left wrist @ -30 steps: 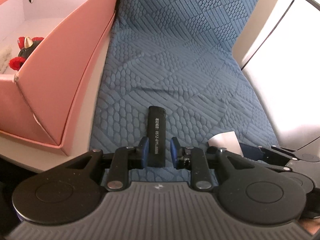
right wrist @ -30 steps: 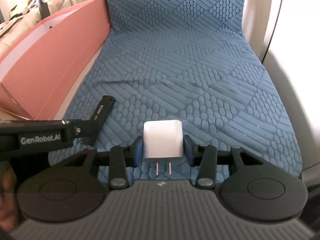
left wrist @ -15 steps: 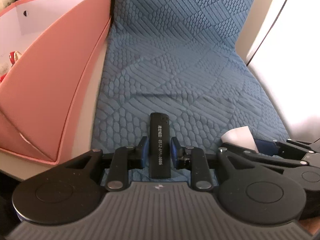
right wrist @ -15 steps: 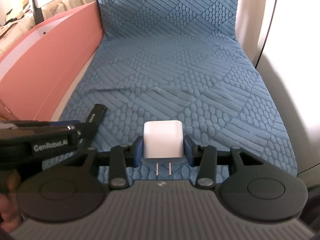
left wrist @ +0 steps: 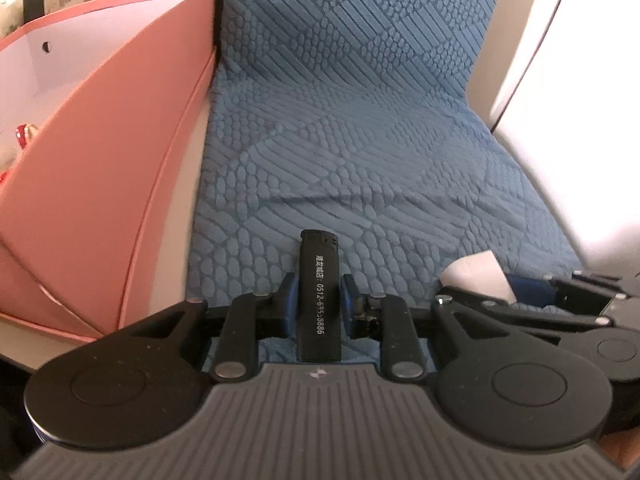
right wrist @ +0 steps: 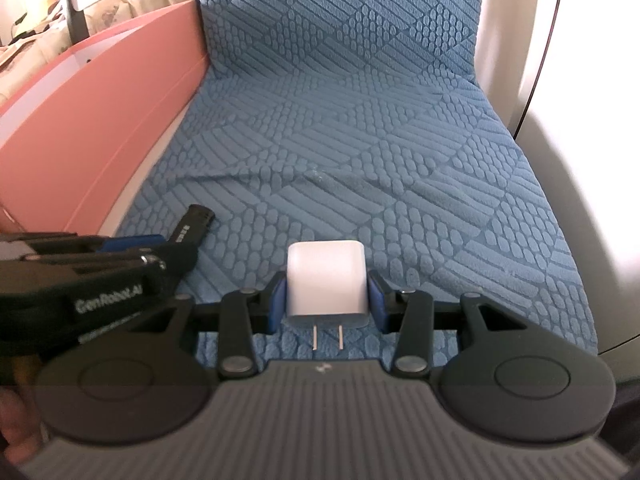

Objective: Organize rigid objects
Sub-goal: 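Lift the USB stick with the left gripper while the right gripper carries the small charger to the pink box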

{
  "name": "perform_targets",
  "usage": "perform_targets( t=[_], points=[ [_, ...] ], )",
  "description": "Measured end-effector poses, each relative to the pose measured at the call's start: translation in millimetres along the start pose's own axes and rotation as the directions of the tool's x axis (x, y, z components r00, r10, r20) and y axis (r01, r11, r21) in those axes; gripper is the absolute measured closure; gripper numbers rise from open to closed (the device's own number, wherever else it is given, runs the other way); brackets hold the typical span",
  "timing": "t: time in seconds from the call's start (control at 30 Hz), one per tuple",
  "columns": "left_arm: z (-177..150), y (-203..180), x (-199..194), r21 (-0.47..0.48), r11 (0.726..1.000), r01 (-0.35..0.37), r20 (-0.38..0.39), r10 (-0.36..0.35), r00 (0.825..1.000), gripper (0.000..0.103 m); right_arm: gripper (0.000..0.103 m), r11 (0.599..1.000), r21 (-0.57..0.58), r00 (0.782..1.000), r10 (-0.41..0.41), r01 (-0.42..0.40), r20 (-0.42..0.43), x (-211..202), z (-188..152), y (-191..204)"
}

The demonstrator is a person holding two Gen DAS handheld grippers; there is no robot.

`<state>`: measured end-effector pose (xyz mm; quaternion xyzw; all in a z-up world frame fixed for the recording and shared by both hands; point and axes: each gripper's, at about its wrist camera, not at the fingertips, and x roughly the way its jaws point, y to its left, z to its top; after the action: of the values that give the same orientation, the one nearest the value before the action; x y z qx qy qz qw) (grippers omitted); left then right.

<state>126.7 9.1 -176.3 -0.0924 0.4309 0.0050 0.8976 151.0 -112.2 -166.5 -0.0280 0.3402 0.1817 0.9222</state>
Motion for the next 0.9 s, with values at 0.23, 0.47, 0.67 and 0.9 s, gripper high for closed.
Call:
perform_targets(
  t=[0.23,0.47,0.67,0.9],
  points=[
    [7.7,1.1,-12.3,-0.023,1.0,0.016,0.025,-0.015,1.0,0.077,0.058,1.0,0.011,1.0,0.001,-0.001,0.006,-1.5,1.2,-3.2],
    [15.9,3.1,-23.0,-0.044,0.998,0.034,0.037,-0.032,0.999,0.077,0.058,0.999,0.044,1.0,-0.005,0.004,0.014,-7.3,6.7,-10.0],
    [27.8,4.5,-34.5,-0.059,0.997,0.044,0.046,-0.042,0.998,0.077,0.058,0.999,0.05,1.0,-0.003,0.002,0.022,-16.7,18.4,-12.0],
    [51.6,4.7,-63.0,-0.053,0.998,0.044,0.085,-0.04,0.996,0.077,0.058,0.998,0.055,0.998,0.024,-0.027,0.055,-39.3,39.3,-6.7]
  ],
)
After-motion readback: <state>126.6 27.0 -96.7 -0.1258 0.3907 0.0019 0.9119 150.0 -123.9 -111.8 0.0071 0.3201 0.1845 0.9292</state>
